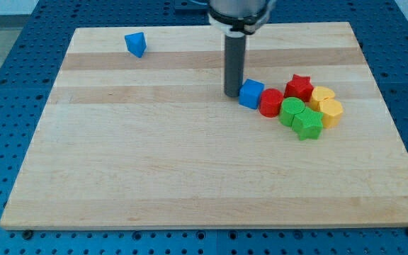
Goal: Push the blue triangle into the group of blocks
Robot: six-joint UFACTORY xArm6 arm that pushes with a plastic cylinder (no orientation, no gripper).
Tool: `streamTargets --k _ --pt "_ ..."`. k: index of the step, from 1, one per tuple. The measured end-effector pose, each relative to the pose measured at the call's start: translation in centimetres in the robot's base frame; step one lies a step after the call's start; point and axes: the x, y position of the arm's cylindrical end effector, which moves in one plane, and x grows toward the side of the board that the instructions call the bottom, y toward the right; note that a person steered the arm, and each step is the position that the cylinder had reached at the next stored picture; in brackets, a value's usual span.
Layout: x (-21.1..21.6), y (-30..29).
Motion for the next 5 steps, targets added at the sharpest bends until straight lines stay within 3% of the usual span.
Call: streamTargets --k 2,5 --pt "0.0 2.6" --pt "-1.1 -7.1"
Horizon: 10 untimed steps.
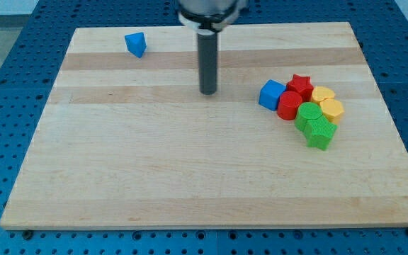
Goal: Push the blue triangle into the group of blocks
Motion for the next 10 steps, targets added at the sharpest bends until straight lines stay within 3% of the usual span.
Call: streamTargets --k 4,6,7,10 --pt "-7.5 -18.2" --pt "-14.8 -18.7" --pt "-15.7 -17.1" --pt "-11.6 -12.2"
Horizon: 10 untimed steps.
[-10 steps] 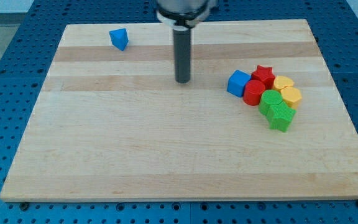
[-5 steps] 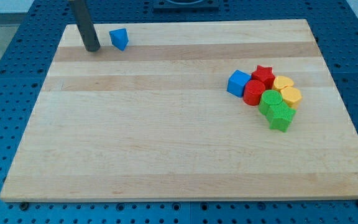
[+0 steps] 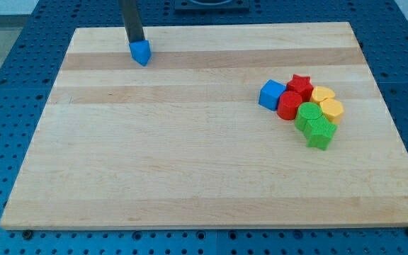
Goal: Push the blue triangle into the group of blocks
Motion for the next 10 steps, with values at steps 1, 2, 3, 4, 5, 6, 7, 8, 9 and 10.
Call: streamTargets --k 1,2,3,4,5,6,7,8,9,10 --pt "2.5 1.3" --pt "3.8 1.2" --pt "5.3 1.1" --pt "7.3 1.1" --pt "9.2 1.1" --pt "11.0 1.1" --pt "12.8 1.1" --pt "14.3 1.4" --pt "14.5 2.8" --pt "14.5 5.1"
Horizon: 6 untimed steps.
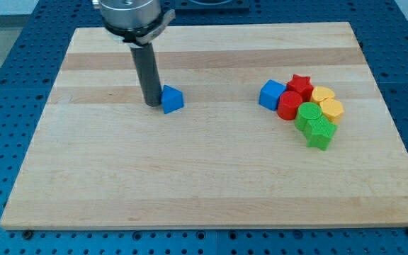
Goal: Push the blue triangle into the group of blocks
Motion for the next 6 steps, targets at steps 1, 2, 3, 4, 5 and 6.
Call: streamTargets --k 1,2,3,4,5,6 --pt "0.0 2.8" --pt "0.0 5.6" --pt "0.0 8.3" --pt "0.0 11.1" --pt "0.0 13.6" --pt "0.0 15.9"
